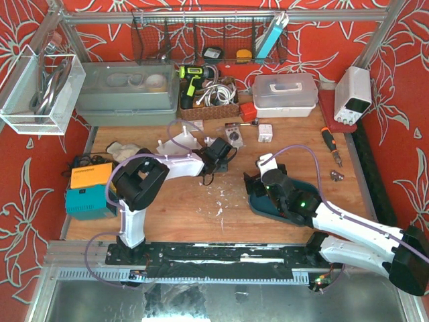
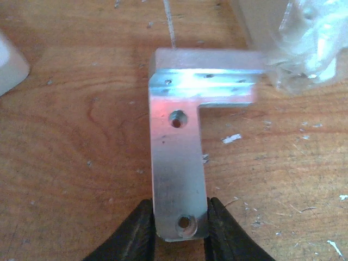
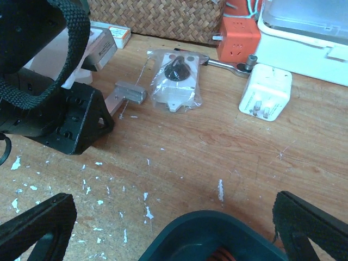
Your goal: Install the large spring
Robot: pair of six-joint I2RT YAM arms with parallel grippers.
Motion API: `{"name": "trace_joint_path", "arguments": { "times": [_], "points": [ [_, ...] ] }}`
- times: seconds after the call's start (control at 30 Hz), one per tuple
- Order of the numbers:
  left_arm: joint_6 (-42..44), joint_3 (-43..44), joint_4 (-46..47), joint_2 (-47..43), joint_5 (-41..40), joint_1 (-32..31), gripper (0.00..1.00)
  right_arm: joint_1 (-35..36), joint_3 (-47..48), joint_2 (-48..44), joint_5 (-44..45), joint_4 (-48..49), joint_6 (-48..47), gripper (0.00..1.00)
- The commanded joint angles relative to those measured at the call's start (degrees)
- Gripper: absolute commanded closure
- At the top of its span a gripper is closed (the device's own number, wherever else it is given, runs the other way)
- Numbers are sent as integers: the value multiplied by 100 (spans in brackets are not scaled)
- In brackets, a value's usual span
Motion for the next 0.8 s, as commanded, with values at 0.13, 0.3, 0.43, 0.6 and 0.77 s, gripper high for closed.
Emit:
{"name": "trace_joint_path", "arguments": {
  "times": [0.13, 0.3, 0.43, 0.6, 0.77],
  "points": [
    [210, 456, -97, 136, 266, 68, 52, 21, 92, 8, 265, -114, 124, 1],
    [447, 128, 92, -585, 477, 77, 39, 23, 212, 38, 702, -413, 587, 1],
    [854, -388, 497, -1547, 734, 78, 18, -66, 509, 226, 1420, -1386, 1504, 1],
    [1224, -1151, 961, -2765, 952, 64, 0, -377, 1168, 570, 1077, -3179, 2559, 1],
    [1465, -1842, 1276, -3483, 658, -296, 0, -991, 1160, 532, 109, -3878, 2640, 13]
  ]
}}
